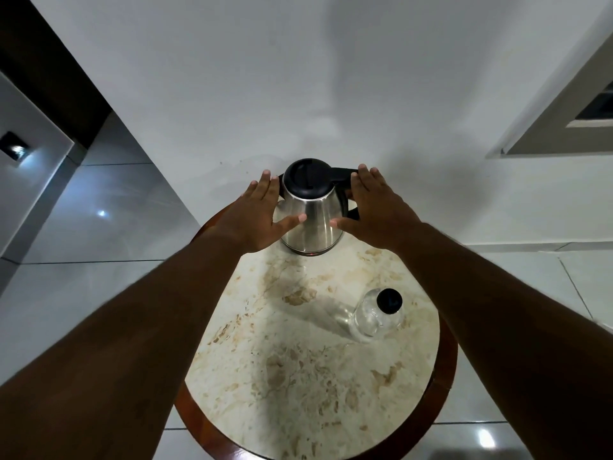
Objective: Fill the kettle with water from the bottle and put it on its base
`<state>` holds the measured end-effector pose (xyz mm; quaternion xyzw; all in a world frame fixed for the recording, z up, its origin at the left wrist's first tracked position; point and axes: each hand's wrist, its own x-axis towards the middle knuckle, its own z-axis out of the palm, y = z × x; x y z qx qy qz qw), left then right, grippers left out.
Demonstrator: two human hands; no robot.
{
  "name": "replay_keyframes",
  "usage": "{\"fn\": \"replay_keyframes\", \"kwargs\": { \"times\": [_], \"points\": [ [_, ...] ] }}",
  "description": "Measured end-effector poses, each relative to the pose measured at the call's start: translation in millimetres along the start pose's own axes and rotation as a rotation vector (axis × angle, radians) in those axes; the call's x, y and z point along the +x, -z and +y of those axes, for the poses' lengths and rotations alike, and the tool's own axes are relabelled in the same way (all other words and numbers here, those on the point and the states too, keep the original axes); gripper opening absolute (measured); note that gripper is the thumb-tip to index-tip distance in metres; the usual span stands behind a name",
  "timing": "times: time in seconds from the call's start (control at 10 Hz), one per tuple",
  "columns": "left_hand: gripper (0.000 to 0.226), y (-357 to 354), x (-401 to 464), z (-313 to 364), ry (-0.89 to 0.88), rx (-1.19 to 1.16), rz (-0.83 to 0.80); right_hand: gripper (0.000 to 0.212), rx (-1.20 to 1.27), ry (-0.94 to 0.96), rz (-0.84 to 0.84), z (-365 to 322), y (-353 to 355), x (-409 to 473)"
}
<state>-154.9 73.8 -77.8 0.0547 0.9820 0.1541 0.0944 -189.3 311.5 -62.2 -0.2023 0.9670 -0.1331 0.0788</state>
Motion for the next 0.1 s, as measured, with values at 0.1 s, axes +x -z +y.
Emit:
{"fn": "replay_keyframes", "kwargs": {
  "times": [0.1],
  "points": [
    [0.1,7.9,-11.3,-0.2,0.027,-0.029,0.06,0.095,-0.017,0.01,0.05,-2.5,4.2,-4.3]
  ]
}}
